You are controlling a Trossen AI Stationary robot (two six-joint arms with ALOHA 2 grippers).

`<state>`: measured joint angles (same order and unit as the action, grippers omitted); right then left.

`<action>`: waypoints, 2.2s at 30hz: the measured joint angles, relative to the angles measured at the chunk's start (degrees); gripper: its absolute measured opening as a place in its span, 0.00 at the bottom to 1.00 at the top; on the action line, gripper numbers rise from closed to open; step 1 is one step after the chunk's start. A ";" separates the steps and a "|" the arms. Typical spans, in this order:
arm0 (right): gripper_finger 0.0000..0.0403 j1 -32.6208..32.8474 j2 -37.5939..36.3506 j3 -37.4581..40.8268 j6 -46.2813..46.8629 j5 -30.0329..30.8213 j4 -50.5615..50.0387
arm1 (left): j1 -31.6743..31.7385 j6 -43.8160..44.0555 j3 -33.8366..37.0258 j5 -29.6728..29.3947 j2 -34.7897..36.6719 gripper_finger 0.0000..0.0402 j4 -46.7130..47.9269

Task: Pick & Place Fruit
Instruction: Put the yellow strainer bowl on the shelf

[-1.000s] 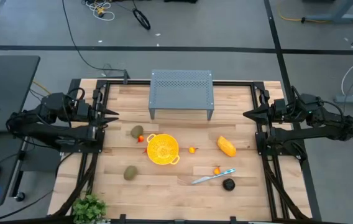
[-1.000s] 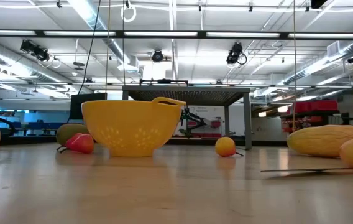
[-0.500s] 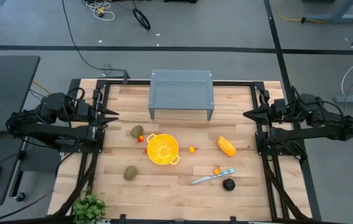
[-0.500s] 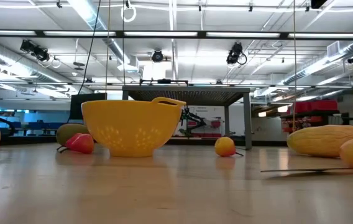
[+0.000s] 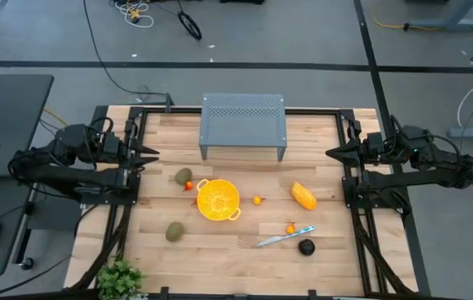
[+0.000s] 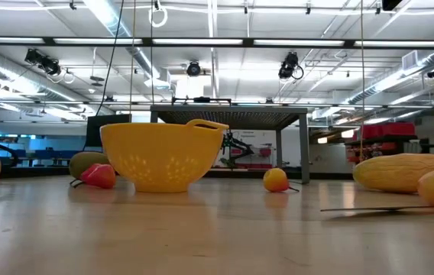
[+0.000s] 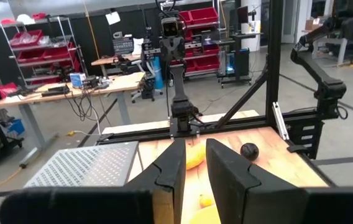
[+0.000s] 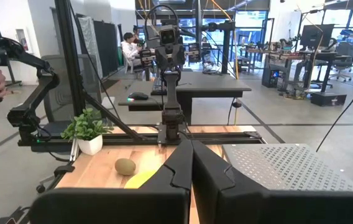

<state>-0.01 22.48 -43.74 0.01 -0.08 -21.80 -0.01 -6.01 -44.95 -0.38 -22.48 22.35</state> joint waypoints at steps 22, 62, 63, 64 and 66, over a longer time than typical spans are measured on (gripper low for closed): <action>0.02 -0.02 0.00 0.00 0.00 -0.01 -0.03 | -0.02 9.43 -0.26 6.81 -10.59 0.18 -13.60; 0.02 0.00 0.00 0.01 0.00 0.00 -0.05 | -0.09 -1.85 -7.19 24.40 -24.35 0.18 -6.60; 0.02 -0.01 0.00 0.01 0.00 0.00 -0.05 | -0.09 -2.18 -7.19 24.44 -24.35 0.18 -5.88; 0.02 -0.01 0.00 0.01 0.00 0.00 -0.05 | -0.09 -3.12 -7.19 24.40 -24.37 0.18 -5.21; 0.02 0.00 0.00 0.01 0.00 0.00 -0.05 | -0.09 -5.61 -7.19 23.66 -24.38 0.18 -3.70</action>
<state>-0.01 22.48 -43.72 0.01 -0.08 -21.85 -0.10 -11.62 -52.14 23.28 -46.86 18.65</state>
